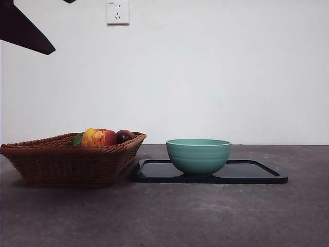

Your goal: Pick up the wifruite, put it on the bowl, pick up the plate, put it on desk

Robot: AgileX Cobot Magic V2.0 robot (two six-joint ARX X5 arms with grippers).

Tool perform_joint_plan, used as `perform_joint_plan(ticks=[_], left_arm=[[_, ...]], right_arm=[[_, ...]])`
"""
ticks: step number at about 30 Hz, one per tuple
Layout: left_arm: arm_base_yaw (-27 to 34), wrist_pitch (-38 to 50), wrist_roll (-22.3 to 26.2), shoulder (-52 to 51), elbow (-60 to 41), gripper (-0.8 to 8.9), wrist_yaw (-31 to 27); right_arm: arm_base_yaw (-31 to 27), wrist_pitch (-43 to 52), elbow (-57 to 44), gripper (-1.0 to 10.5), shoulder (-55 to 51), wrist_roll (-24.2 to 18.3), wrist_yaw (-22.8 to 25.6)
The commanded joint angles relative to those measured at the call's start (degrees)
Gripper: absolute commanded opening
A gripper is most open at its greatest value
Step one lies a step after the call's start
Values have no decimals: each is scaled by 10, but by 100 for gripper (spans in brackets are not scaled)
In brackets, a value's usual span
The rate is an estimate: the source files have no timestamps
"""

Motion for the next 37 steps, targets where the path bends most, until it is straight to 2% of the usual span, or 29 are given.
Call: perform_joint_plan(ticks=[1, 8, 14, 37], left_arm=[[-3, 5, 3, 3, 4, 343, 1], [-3, 7, 5, 3, 4, 343, 1], [-3, 7, 5, 3, 4, 343, 1], [-3, 23, -1, 3, 5, 344, 1]], right_arm=[[6, -1, -36, 208, -31, 1, -31], [5, -1, -133, 208, -111, 14, -95], [6, -1, -163, 208, -134, 14, -101], [5, -1, -163, 208, -134, 9, -111]])
